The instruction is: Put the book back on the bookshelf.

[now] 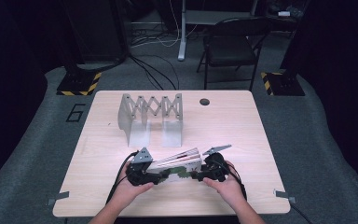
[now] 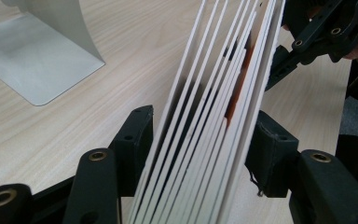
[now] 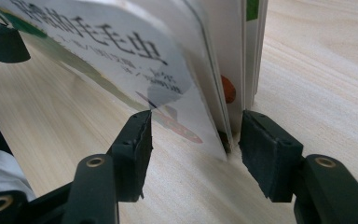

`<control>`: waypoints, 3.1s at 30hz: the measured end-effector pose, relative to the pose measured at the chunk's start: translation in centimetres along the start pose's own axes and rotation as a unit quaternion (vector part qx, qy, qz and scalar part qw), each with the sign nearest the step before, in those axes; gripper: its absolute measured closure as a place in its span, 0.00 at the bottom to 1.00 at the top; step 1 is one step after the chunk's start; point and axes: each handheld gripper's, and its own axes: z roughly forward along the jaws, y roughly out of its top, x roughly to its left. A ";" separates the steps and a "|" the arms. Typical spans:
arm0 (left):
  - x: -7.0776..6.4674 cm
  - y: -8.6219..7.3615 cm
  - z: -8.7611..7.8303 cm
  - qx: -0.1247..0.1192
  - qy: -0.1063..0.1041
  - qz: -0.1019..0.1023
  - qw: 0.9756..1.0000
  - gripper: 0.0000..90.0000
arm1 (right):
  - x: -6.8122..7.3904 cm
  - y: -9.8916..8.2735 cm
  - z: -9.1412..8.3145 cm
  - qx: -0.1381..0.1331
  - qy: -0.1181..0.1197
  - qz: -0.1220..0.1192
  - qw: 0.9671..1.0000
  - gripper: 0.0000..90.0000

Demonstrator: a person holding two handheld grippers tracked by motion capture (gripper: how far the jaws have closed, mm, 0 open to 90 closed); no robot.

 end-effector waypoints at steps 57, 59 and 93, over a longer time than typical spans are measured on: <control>-3.3 0.4 0.8 0.055 0.012 0.061 0.997 0.81 | -0.8 -0.1 -0.2 -0.010 -0.002 0.010 1.000 0.47; -3.4 0.4 0.8 0.051 0.014 0.060 0.997 0.82 | -0.7 -0.1 -0.2 -0.010 -0.004 0.012 1.000 0.47; -3.9 2.0 1.3 0.096 0.022 0.057 0.994 0.79 | -1.3 -0.2 -0.4 -0.016 -0.004 0.016 1.000 0.48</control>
